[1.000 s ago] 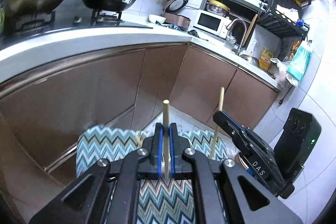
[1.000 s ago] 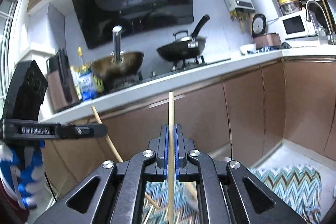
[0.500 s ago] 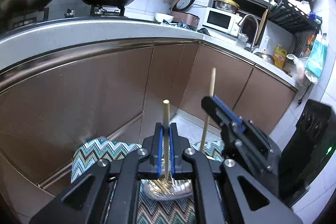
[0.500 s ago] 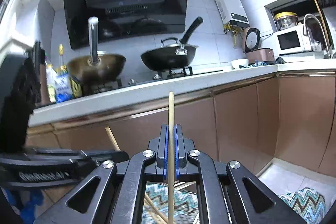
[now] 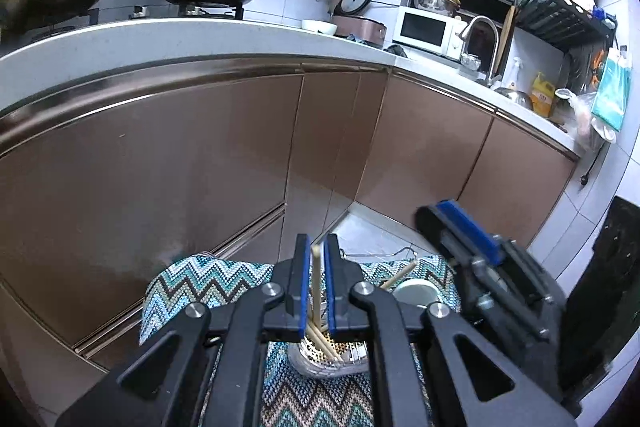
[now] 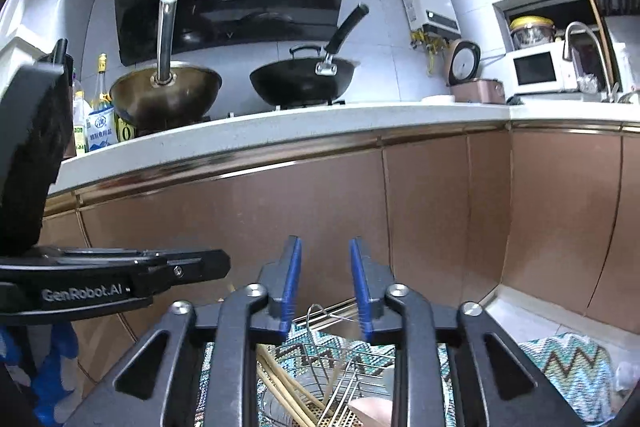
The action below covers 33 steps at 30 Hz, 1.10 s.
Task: Organize utensils
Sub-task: 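Drop both chopsticks into the holder cup by opening both tools, then withdraw both open tools back from the utensil holder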
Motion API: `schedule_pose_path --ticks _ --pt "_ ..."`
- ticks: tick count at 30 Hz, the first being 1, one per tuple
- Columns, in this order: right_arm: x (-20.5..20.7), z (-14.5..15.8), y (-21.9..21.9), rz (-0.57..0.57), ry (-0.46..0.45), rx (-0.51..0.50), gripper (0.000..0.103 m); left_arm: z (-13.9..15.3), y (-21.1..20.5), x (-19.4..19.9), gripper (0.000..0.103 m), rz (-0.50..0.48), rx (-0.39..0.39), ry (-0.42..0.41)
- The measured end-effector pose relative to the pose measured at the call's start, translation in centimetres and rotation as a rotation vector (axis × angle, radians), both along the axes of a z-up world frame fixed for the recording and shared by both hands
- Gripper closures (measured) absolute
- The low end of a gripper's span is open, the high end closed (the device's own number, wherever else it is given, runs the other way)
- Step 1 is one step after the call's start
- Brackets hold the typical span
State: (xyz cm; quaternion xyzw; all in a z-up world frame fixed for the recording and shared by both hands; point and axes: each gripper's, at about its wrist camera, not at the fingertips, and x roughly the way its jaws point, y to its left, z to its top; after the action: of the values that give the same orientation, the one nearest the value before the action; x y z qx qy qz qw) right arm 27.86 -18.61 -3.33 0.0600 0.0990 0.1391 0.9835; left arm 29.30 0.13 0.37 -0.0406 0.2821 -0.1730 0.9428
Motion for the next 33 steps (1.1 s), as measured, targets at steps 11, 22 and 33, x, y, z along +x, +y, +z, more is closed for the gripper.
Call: schedule_pose_path --ticks 11,22,33 --pt "-6.5 4.6 -1.1 -0.044 -0.014 -0.022 0.07 4.3 4.0 -7.0 0.071 0.068 -0.008 -0.068" --pt "-13.5 6.3 -1.6 -0.046 0.005 -0.06 0.067 6.1 8.0 -14.3 0.065 0.123 0.009 -0.096" --pt "-19.8 6.2 -1.7 -0.06 0.027 -0.057 0.055 5.9 10.7 -21.0 0.058 0.179 0.021 -0.127"
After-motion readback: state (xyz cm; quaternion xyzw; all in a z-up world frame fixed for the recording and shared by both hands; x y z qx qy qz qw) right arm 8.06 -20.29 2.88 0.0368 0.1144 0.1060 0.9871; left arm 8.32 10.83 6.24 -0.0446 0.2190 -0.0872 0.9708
